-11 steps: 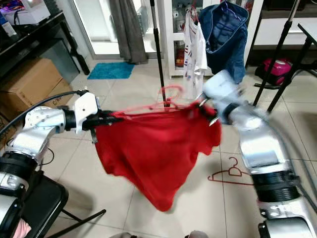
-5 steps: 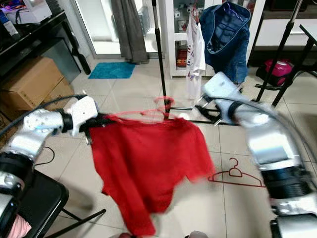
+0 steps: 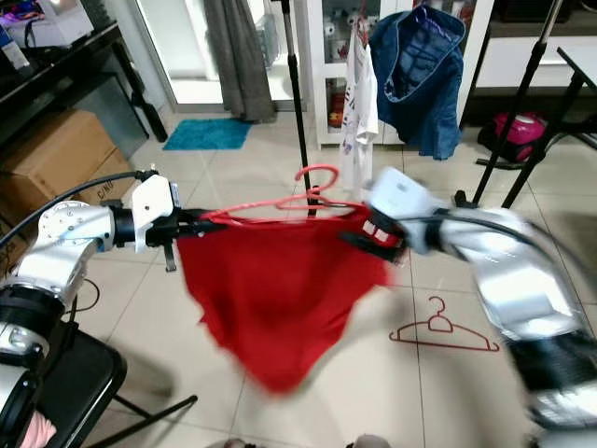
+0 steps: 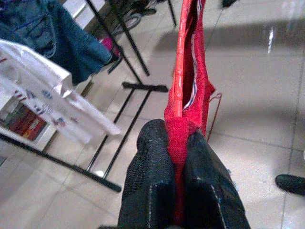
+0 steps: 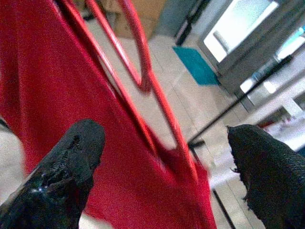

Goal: Hang hanger

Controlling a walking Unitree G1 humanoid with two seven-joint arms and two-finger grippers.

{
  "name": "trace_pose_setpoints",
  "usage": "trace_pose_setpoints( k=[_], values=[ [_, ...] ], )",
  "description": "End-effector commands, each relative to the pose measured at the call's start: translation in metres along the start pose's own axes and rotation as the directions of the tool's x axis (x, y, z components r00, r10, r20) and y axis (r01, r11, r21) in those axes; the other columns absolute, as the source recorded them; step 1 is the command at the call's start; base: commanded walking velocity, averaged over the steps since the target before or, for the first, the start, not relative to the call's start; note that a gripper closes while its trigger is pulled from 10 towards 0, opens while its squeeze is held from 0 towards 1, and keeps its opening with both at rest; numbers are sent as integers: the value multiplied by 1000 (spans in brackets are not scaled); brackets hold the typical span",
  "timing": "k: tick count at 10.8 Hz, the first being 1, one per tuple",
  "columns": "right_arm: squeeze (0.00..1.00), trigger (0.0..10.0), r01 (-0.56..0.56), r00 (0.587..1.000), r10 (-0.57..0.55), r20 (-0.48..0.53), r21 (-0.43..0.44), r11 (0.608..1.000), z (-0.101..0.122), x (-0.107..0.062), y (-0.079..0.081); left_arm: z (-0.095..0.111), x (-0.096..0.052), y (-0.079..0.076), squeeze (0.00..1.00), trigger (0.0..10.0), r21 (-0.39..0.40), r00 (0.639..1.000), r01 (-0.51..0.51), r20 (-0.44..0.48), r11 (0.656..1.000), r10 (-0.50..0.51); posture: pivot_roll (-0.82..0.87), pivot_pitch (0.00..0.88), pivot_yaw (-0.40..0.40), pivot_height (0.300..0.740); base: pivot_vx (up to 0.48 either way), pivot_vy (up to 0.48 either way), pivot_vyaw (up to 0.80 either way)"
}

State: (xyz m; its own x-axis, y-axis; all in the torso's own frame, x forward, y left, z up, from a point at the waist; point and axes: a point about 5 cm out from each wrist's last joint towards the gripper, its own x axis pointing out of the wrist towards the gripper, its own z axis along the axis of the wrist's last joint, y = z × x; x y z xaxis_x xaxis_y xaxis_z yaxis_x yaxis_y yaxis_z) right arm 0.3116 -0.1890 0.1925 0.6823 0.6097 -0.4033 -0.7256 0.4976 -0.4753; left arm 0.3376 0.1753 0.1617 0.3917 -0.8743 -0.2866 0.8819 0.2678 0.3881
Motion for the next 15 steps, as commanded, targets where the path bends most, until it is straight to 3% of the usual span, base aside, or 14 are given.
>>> trace_pose_setpoints(
  k=[1, 2, 3, 4, 7, 10, 11, 12, 13, 14, 15],
  values=[
    [0, 10000, 17, 998, -17, 53, 4, 1000, 7, 3, -6, 2, -8, 2, 0, 0, 8, 1000, -2, 7, 1000, 2, -155, 0, 122, 740, 0, 0, 0],
    [0, 10000, 19, 994, -23, 105, 32, 999, 11, 5, -10, 0, -11, 3, 0, 0, 13, 1000, 1, -8, 1000, -1, -150, 0, 117, 740, 0, 0, 0],
    [0, 1529, -69, 983, 58, 175, 55, 996, 16, 2, -5, -1, -14, 5, 0, 0, 16, 1000, -11, -12, 1000, 12, -148, 0, 114, 740, 0, 0, 0],
    [0, 0, -152, 967, 135, 218, 67, 986, 19, -1, 1, 0, -17, 7, 0, 0, 16, 1000, -18, -10, 1000, 18, -147, 0, 114, 740, 0, 0, 0],
    [0, 0, -290, 943, 280, 180, 30, 956, 12, -1, 11, 2, -21, 12, 0, 0, 8, 999, -47, -1, 999, 47, -145, 0, 114, 740, 0, 0, 0],
    [0, 0, -234, 961, 226, 161, 36, 972, 11, 10, 7, 6, -19, 10, 0, 0, -5, 999, -19, 35, 1000, 19, -140, 0, 114, 740, 0, 0, 0],
    [0, 1882, -186, 973, 178, 150, 44, 981, 11, 13, 2, 5, -18, 8, 0, 0, -6, 999, 1, 33, 1000, 0, -139, 0, 114, 740, 0, 0, 0],
    [0, 2824, -166, 975, 155, 157, 58, 984, 11, 14, -1, 5, -16, 7, 0, 0, -7, 999, 12, 31, 1000, -12, -138, 0, 114, 740, 0, 0, 0],
    [0, 4510, -164, 974, 152, 167, 62, 985, 12, 14, -1, 5, -15, 4, 0, 0, -9, 999, 29, 31, 1000, -29, -138, 0, 114, 740, 0, 0, 0],
    [0, 4118, -170, 972, 156, 175, 66, 983, 12, 14, -1, 5, -14, 4, 0, 0, -9, 999, 33, 33, 999, -32, -137, 0, 117, 740, 0, 0, 0],
    [0, 0, -227, 957, 211, 197, 61, 972, 14, 14, 6, 6, -13, 5, 0, 0, -7, 999, 26, 41, 1000, -25, -138, 0, 119, 740, 0, 0, 0]
  ],
)
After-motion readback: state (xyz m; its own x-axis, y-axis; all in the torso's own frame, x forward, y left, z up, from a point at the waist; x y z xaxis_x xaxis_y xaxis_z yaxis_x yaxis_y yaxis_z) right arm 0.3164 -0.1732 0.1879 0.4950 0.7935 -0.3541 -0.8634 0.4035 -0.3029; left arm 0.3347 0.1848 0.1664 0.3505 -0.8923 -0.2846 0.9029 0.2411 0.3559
